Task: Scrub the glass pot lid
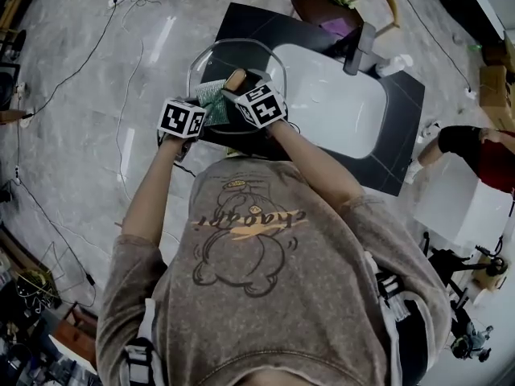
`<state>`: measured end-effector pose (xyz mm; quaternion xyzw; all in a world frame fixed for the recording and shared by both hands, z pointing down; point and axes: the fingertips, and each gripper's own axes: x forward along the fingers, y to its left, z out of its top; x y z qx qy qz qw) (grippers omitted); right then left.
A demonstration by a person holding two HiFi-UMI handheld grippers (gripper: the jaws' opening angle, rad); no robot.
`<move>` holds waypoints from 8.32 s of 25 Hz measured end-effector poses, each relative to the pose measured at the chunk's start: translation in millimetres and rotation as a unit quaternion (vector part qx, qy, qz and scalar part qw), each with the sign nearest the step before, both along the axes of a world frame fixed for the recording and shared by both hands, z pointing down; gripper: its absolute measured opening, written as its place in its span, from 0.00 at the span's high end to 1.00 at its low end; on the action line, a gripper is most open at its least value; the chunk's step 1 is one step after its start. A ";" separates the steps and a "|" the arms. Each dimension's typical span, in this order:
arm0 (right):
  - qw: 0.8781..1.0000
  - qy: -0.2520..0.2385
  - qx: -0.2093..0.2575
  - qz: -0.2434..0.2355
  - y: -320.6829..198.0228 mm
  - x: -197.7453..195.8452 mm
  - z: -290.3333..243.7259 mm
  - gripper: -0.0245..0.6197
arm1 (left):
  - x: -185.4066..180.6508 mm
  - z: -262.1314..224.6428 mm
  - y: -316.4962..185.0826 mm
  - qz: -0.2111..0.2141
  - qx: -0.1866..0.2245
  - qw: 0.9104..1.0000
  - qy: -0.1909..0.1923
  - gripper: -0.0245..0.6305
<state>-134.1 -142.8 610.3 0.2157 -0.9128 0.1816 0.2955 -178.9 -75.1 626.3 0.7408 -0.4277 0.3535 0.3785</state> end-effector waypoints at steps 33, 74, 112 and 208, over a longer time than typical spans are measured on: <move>1.000 -0.004 -0.017 0.003 0.5 -0.4 -0.4 0.43 | 94.9 0.1 36.4 0.059 -0.070 0.995 0.040 0.84; 0.999 -0.006 -0.029 0.011 0.6 1.0 2.3 0.43 | -91.3 23.1 1.6 -0.143 -0.080 0.986 0.022 0.83; 1.000 -0.011 -0.025 0.006 0.3 0.8 4.1 0.43 | -14.7 23.2 -206.1 0.076 -0.064 0.990 -0.105 0.83; 0.950 -0.159 0.175 0.203 9.1 164.6 -160.8 0.92 | 27.8 -190.8 -33.7 -0.106 0.411 0.902 0.082 0.83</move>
